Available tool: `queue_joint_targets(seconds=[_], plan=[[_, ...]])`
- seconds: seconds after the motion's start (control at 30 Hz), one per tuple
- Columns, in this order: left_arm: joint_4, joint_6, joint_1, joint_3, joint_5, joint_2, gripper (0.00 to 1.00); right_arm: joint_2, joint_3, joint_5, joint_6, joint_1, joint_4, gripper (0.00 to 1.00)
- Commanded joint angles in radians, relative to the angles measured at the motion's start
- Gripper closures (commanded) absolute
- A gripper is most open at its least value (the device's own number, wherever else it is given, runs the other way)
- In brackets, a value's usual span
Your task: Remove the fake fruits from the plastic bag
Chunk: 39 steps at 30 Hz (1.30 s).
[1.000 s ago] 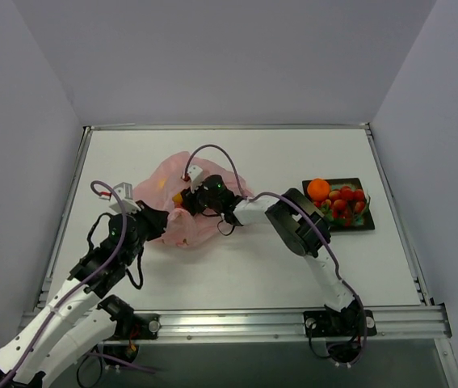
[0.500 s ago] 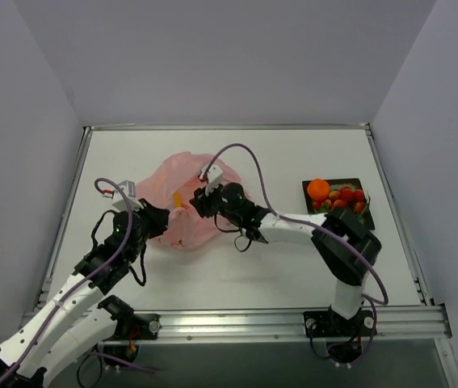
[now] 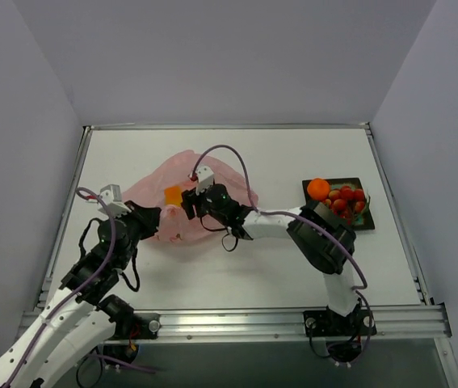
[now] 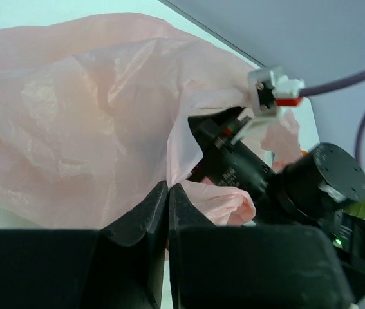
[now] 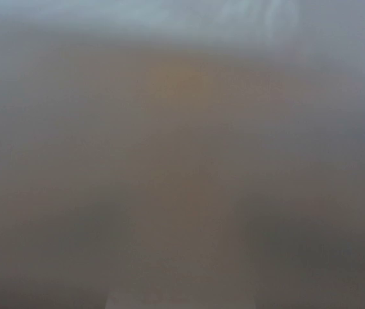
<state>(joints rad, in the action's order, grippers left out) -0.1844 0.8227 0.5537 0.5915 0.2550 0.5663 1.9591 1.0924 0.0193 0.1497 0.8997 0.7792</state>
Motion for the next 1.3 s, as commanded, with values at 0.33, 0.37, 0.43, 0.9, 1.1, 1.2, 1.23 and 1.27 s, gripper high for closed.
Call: queue_joint_targets(seconds=[0.33, 0.37, 0.43, 0.9, 1.1, 1.2, 1.23, 1.27], plan=[[-0.265, 0.136, -0.011, -0.079, 0.055, -0.18, 0.98, 0.42, 0.463, 0.207, 0.064, 0.05, 0.017, 0.0], [-0.268, 0.135, -0.011, -0.081, 0.05, -0.178, 0.98, 0.432, 0.481, 0.247, 0.062, 0.05, 0.009, 0.0], [-0.267, 0.13, -0.011, -0.082, 0.046, -0.177, 0.98, 0.467, 0.512, 0.333, 0.068, 0.05, -0.02, 0.0], [-0.207, 0.089, -0.011, -0.076, 0.056, -0.143, 0.98, 0.375, 0.419, 0.237, 0.062, 0.053, 0.14, 0.78], [-0.072, 0.052, -0.012, -0.062, 0.058, -0.031, 0.98, 0.12, 0.117, 0.139, 0.086, 0.051, 0.204, 0.82], [0.0, 0.036, -0.014, -0.052, 0.059, 0.003, 0.98, 0.025, 0.008, 0.111, 0.125, 0.056, 0.183, 0.82], [0.014, 0.029, -0.014, -0.045, 0.064, 0.023, 0.98, 0.003, -0.017, 0.099, 0.134, 0.057, 0.177, 0.82], [0.037, 0.027, -0.015, -0.042, 0.066, 0.03, 0.98, -0.017, -0.066, 0.096, 0.148, 0.059, 0.177, 0.82]])
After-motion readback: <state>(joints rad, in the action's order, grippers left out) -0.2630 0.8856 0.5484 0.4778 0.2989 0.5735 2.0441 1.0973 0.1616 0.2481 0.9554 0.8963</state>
